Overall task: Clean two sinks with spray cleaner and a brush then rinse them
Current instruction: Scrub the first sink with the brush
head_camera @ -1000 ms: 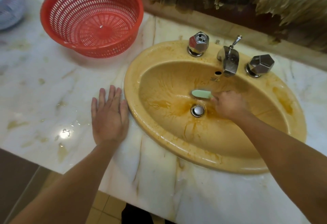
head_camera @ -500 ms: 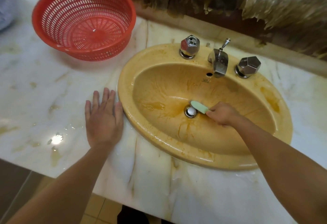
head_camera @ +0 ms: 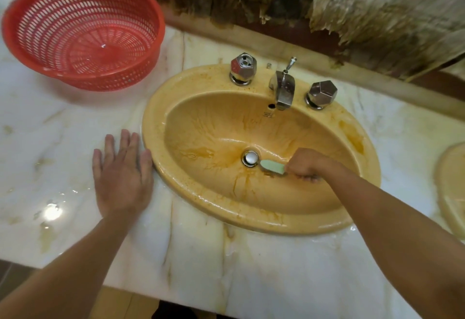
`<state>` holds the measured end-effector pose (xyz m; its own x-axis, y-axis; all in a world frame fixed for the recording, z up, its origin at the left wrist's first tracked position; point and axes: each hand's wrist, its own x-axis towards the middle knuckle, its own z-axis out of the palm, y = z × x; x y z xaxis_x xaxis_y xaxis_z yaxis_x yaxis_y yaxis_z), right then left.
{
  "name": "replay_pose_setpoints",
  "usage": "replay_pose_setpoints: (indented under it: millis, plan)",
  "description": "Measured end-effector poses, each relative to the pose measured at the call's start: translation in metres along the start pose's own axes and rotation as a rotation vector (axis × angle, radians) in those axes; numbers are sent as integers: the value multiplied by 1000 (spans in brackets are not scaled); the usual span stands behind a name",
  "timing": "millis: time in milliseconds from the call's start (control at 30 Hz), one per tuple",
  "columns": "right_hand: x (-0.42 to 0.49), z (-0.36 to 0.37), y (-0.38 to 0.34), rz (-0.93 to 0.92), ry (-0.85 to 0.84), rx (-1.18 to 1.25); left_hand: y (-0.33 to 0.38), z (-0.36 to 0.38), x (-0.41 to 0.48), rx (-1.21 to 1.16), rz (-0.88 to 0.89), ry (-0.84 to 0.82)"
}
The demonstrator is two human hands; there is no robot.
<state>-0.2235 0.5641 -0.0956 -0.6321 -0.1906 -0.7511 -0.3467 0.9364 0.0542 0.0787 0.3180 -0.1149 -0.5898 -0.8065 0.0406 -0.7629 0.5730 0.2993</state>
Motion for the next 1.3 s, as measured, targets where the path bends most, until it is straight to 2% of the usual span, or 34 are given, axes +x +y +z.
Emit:
replay_pose_setpoints:
  millis: [67,100,167,200,300,333,400,433,533,633,667,767,800,867,900,1000,1100,1133,1200,1233,1300]
  plan:
    - [-1,-1,3,-7,143,-44,0,0,0,-9,1,1]
    - [-2,-2,3,4,115,-36,0,0,0,-9,2,4]
    - [-4,-1,2,35,-74,-21,-1,1,0,1,5,8]
    - [-6,-2,2,45,-89,-37,-1,1,0,4,6,7]
    - [-4,-6,6,27,151,-140,-2,2,0,-1,7,8]
    - [-6,-7,5,39,103,-147,-2,2,0,-2,6,11]
    - [-7,-7,5,76,-101,-129,-2,2,0,-6,7,15]
    - [-8,-8,5,83,-94,-131,-2,2,0,-9,8,16]
    - [-5,-12,12,31,128,-167,-3,3,0,-13,7,16]
    - [-8,-7,9,67,-174,-147,-3,3,0,-10,2,16]
    - [-8,-5,9,63,-176,-143,-3,3,1,-11,2,15]
    - [-2,-6,16,-4,127,-172,-3,3,0,-11,0,12]
    - [-2,-6,15,-15,69,-145,-2,2,0,-9,-1,12]
    - [-6,-3,11,-2,-223,-66,-2,3,0,-5,0,12]
    - [-6,-1,10,12,-250,-66,-2,3,1,-6,0,11]
    - [-5,-3,11,-21,-75,-81,-2,3,0,-11,-4,10]
    - [-8,0,9,-5,-321,34,-2,3,1,-7,-4,13]
    - [-5,2,10,-4,-297,34,-2,3,1,-8,-3,12]
    - [-2,4,11,-34,-129,-10,-2,3,1,-12,-5,11]
    - [-3,4,10,-52,-146,13,-2,3,1,-11,-7,11]
    - [-2,7,7,-58,-304,94,-3,3,1,-1,-8,15]
